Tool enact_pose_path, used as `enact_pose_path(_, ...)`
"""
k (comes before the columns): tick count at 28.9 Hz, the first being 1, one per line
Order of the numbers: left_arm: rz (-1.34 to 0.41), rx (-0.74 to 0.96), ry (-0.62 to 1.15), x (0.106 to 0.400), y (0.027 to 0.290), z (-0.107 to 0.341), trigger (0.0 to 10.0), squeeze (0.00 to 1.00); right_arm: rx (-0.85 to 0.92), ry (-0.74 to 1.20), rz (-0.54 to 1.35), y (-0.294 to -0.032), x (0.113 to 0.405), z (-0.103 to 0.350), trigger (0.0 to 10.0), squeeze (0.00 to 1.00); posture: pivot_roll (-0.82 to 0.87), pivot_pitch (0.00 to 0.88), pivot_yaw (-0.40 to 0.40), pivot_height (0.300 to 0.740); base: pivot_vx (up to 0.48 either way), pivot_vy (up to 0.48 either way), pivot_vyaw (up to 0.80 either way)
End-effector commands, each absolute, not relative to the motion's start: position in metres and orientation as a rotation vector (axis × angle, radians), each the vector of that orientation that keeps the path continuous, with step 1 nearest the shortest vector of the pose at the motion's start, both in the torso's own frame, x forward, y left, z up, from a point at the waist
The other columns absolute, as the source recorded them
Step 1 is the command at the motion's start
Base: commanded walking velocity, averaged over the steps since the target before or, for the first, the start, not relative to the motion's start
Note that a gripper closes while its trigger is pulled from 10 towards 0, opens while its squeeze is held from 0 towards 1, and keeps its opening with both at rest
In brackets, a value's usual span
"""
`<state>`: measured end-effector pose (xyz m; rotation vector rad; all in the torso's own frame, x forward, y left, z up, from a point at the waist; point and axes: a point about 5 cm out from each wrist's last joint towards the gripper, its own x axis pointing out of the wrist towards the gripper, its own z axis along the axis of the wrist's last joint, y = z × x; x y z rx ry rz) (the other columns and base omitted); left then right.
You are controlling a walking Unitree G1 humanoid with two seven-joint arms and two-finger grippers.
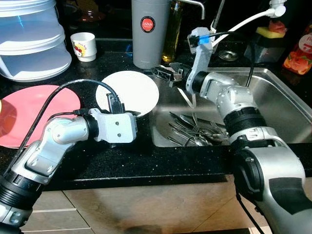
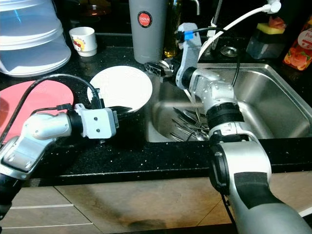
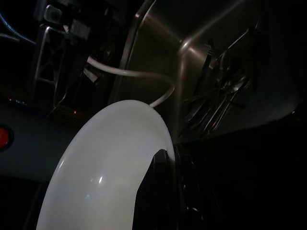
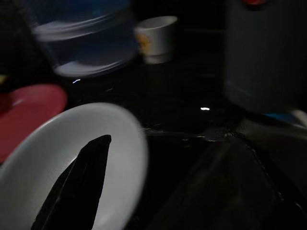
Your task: Kitchen organization
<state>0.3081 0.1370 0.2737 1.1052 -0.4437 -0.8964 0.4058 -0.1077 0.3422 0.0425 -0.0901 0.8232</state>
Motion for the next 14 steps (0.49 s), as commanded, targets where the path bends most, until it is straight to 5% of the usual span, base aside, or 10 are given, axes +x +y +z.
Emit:
enact_pose_path(1, -0.928, 1.094, -0.45, 0.307, 0.132, 0.268, 0.0, 0.0, 0.026, -0.051, 0.882, -0.104, 0.402, 0.334, 10.0, 0.0, 0.05, 0.147, -0.002, 0.74, 0.0, 0.0, 0.0)
enact_pose_path(14, -0.934, 1.091, -0.503, 0.309, 0.124, 0.272, 0.0, 0.0, -0.205, 0.077, 0.97, -0.093, 0.393, 0.3, 10.0, 0.0, 0.05, 0.137, 0.003, 0.74, 0.0, 0.0, 0.0)
